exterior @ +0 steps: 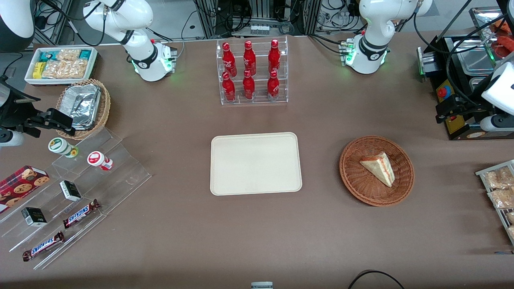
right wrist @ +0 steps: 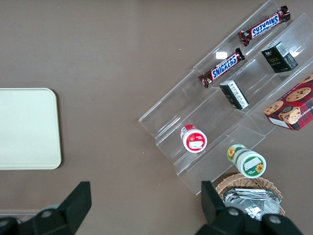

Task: Place sandwich from basket to tray
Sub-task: 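Move the left gripper over the wicker basket toward the sandwich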

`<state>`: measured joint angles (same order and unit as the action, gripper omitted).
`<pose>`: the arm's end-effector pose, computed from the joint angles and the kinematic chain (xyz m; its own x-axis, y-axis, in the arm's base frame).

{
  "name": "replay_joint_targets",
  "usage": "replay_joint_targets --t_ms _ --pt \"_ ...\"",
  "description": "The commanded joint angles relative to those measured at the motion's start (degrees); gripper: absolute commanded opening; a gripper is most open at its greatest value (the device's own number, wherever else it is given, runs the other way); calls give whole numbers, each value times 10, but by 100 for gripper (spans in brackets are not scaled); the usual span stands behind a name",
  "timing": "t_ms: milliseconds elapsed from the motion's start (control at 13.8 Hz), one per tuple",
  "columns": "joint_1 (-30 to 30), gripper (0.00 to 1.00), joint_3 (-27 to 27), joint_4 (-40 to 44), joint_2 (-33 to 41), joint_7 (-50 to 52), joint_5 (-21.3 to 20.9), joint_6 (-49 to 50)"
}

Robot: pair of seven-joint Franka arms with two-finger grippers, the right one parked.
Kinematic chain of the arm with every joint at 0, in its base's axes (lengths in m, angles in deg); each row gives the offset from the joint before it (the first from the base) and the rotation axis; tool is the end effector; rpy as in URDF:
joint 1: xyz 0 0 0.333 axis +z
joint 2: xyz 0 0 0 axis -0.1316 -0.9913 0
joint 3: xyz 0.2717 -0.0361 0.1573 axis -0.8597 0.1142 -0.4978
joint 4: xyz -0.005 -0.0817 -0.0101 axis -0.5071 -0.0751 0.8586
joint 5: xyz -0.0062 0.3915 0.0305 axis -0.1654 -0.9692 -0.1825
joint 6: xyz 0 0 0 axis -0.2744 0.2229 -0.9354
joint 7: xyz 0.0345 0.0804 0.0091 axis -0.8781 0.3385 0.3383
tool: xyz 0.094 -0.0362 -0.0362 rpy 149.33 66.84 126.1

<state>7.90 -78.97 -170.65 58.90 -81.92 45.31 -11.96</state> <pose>0.5572 -0.0213 0.6281 0.9998 -0.0080 -0.0184 -0.0086 -0.9995 -0.0308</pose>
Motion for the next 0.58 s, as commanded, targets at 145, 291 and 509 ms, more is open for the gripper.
replay_joint_targets --t_ms 145,291,509 --pt "-2 100 1 -6 -33 -11 -1 -28" --pt "-3 100 2 -60 -35 -3 -1 -84" --pt "-4 100 7 -156 -31 61 -1 -182"
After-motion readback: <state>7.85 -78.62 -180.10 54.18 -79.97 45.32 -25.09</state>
